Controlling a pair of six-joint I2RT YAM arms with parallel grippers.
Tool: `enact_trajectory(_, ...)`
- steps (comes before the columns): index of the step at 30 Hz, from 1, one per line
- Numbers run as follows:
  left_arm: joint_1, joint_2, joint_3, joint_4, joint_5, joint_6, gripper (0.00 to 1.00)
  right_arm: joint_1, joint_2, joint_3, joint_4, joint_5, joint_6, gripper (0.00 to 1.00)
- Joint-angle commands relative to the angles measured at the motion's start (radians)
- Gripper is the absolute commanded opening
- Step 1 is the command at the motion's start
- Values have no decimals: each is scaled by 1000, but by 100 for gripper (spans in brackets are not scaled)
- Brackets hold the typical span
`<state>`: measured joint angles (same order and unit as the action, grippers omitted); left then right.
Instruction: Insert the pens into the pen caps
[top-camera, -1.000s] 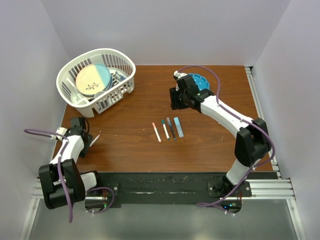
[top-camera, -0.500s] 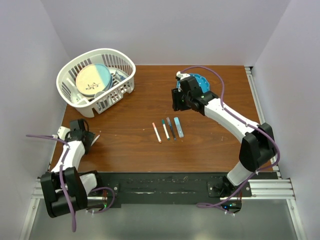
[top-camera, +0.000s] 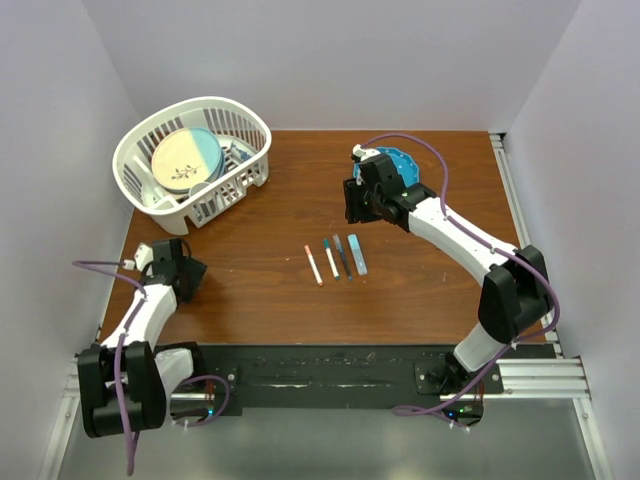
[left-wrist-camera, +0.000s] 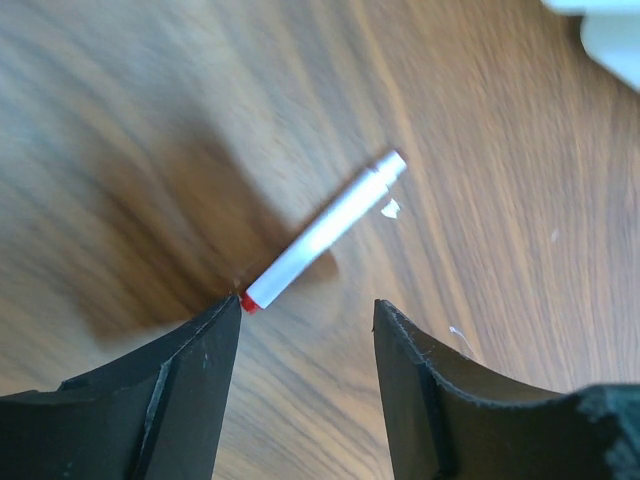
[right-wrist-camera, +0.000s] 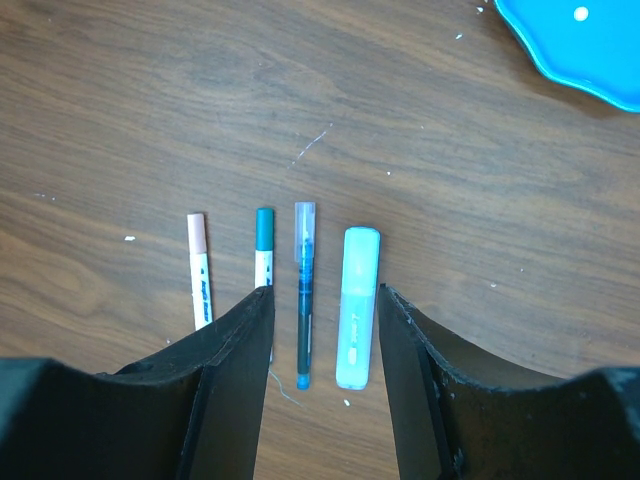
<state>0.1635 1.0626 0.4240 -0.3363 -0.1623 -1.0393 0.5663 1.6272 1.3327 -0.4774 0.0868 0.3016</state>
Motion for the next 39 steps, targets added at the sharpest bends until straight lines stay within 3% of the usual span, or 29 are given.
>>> enact_trajectory(1, -71, 42, 12, -61, -8, -21, 61, -2, -47, 2, 22, 17, -16, 50)
enact_trajectory(15, -79, 117, 123, -89, -218, 76, 57, -3, -64, 6, 17, 39, -30, 50)
enact_trajectory(26, -79, 218, 194, -49, -233, 206, 43, -3, -63, 11, 8, 56, -36, 50)
enact_trajectory(39, -88, 287, 173, 10, -218, 309, 37, -3, -69, 13, 11, 62, -30, 49)
